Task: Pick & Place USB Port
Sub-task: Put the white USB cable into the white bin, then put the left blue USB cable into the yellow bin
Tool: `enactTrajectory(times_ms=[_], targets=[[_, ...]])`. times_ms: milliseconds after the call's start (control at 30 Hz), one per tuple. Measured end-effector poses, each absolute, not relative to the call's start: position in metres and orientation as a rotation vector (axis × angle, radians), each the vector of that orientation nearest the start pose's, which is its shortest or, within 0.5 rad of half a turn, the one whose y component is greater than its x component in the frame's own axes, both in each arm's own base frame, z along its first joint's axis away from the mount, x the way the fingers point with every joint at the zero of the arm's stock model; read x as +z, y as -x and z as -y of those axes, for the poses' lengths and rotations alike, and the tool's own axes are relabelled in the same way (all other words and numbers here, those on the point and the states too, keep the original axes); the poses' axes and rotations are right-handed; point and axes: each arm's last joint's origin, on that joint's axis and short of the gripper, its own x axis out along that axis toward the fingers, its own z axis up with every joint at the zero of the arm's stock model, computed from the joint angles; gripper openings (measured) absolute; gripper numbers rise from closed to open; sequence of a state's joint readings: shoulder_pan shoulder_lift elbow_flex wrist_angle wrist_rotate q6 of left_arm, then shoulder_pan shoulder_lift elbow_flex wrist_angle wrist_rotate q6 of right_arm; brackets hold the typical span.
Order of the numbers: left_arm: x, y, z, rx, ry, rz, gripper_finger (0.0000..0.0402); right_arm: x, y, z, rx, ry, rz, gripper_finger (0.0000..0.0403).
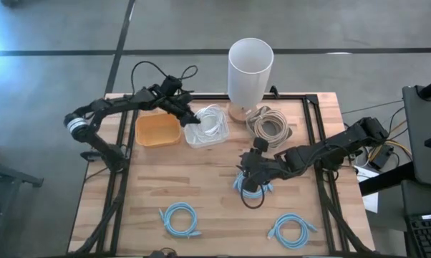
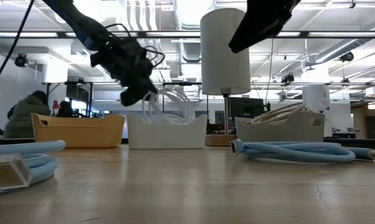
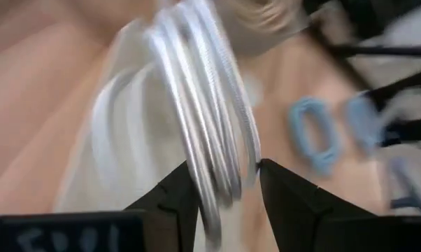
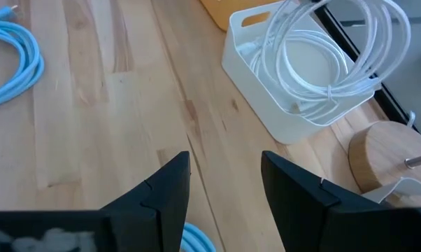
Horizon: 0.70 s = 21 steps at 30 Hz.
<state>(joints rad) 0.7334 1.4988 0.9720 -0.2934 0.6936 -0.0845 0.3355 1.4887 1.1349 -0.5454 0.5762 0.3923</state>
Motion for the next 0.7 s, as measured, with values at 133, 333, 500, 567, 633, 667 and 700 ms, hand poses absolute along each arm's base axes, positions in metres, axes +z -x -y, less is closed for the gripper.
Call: enactTrajectory(times_ms=[133, 333, 500, 567, 633, 667, 700], targets=[[0.229, -0.228, -0.188, 0.244, 0.541, -0.756, 0.0140, 0.264, -0.294, -0.086, -0.376, 0.031, -0.751, 0.0173], [0.249, -0.221, -0.186, 0.388, 0.441, -0.718, 0.0140, 0.264, -0.294, -0.086, -0.376, 0.030, -0.749, 0.0172], [0.275, -0.212, -0.174, 0.381, 0.388, -0.631, 0.0140, 0.264, -0.294, -0.085, -0.377, 0.029, -0.748, 0.0171], [0.283, -0.206, -0.166, 0.377, 0.376, -0.602, 0.0140, 0.264, -0.294, -0.086, -0.376, 0.028, -0.747, 0.0171], [0.290, -0.202, -0.157, 0.365, 0.379, -0.581, 0.0140, 0.264, -0.294, -0.086, -0.376, 0.028, -0.746, 0.0171], [0.292, -0.200, -0.151, 0.339, 0.379, -0.568, 0.0140, 0.264, -0.294, -0.086, -0.376, 0.028, -0.746, 0.0171], [0.294, -0.199, -0.144, 0.302, 0.380, -0.559, 0.0140, 0.263, -0.294, -0.086, -0.376, 0.028, -0.747, 0.0171]])
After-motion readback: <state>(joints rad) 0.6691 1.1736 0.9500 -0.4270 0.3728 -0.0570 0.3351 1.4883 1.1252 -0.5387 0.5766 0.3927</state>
